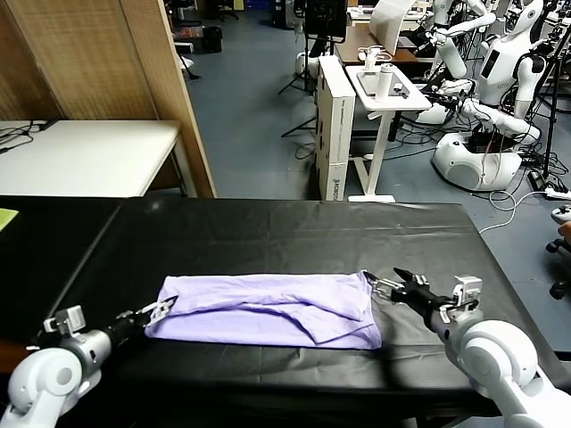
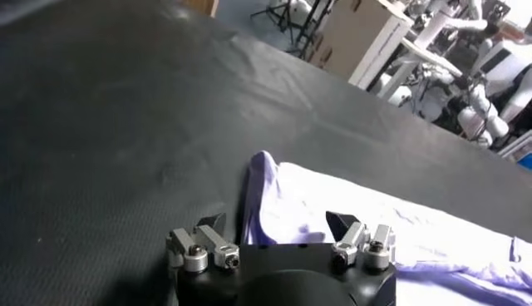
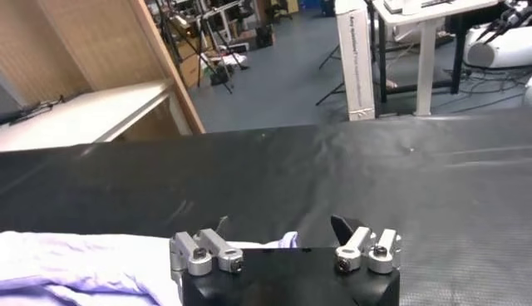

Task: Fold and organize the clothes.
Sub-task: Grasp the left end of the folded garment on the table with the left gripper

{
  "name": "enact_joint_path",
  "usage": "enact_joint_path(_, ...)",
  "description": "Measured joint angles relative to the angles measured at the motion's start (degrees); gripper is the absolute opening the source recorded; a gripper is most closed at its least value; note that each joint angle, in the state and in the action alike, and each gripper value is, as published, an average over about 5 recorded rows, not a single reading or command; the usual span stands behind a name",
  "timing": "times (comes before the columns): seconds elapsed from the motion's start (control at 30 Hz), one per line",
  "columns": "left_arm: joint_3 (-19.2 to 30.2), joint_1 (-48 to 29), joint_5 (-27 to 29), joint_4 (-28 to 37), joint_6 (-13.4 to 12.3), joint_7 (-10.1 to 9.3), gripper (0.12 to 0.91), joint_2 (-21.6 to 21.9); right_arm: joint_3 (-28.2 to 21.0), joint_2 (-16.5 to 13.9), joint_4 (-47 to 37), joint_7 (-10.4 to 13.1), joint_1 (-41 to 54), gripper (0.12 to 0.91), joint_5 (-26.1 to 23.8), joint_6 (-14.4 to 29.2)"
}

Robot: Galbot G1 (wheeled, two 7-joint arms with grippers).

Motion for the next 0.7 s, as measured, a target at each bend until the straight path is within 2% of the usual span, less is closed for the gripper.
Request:
enact_joint_path(0.3, 1.06, -0.48, 0.04, -0.02, 0.03, 0.06, 0.897, -1.08, -0.34, 0.38, -0.32, -0.11, 0.06, 0.907, -0.68, 0.0)
enact_joint_path(0.4, 1.1, -0.52, 0.04, 0.04, 0.05, 0.03, 0.844, -1.23, -0.62, 0.53, -0.45, -0.21, 0.21, 0.907, -1.12, 0.04)
enact_joint_path(0.5, 1.14, -0.46, 0.03, 0.05, 0.1, -0.03, 0.703, -1.31, -1.16, 0.78, -0.56, -0.26, 0.49, 0.907, -1.74, 0.09)
enact_joint_path(0.7, 1.16, -0.23, 0.03, -0.49, 0.38, -0.64, 0.327, -1.48, -2.17, 1.26, -0.79, -0.28, 1.0, 0.907, -2.94, 0.21)
